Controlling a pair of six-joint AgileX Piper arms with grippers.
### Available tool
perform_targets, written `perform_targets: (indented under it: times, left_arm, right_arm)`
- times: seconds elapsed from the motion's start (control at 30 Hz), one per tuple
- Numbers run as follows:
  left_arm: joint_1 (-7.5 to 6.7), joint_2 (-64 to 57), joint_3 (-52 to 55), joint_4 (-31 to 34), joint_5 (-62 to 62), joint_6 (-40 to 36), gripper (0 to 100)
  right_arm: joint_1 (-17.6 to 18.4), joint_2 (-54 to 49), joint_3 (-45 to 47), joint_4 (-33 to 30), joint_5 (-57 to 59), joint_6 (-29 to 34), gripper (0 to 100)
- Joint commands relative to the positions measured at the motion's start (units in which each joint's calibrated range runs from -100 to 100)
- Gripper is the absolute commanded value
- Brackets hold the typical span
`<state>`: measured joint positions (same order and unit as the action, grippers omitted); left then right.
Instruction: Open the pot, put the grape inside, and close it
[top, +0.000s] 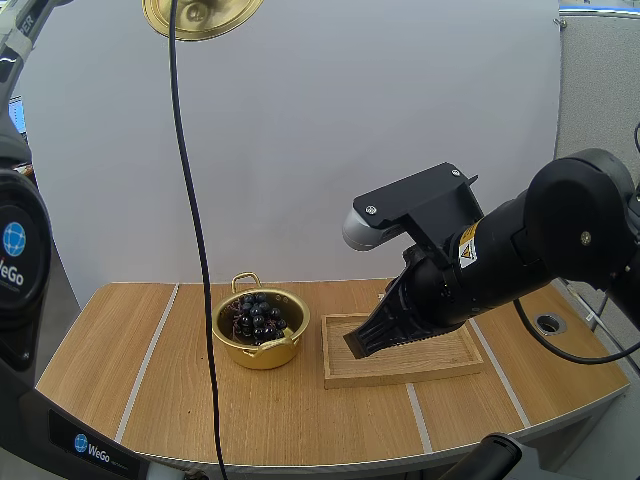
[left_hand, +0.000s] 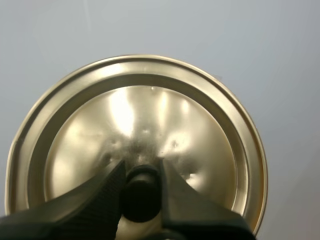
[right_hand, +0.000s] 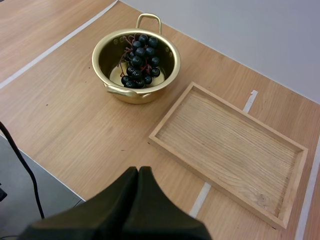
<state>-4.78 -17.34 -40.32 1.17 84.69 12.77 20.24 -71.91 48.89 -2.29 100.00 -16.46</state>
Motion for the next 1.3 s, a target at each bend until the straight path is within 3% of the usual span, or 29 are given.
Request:
perform_targets:
  times: [0.0,0.33,1.03,1.27]
  left_arm:
    - [-0.17,-0.5,-0.5,0.5,-2.1,-0.4,0]
    - [-0.17,-0.5,-0.5,0.5,-2.1,-0.4,0]
    - [-0.17,-0.5,-0.5,0.5,-1.8,-0.4,0]
    - [-0.17,-0.5,-0.5,0.5,5.2,-0.4,0]
  right_arm:
    - [0.0,0.0,-0.1,0.2,0.0,0.8,0]
    - [0.0,0.0,-0.1,0.2,-10.4,0.8,0]
    - [0.0,2.9,-0.1,-1.5,-13.5,0.8,0]
    - [0.0,2.9,-0.1,-1.7,-18.0,0.8,0]
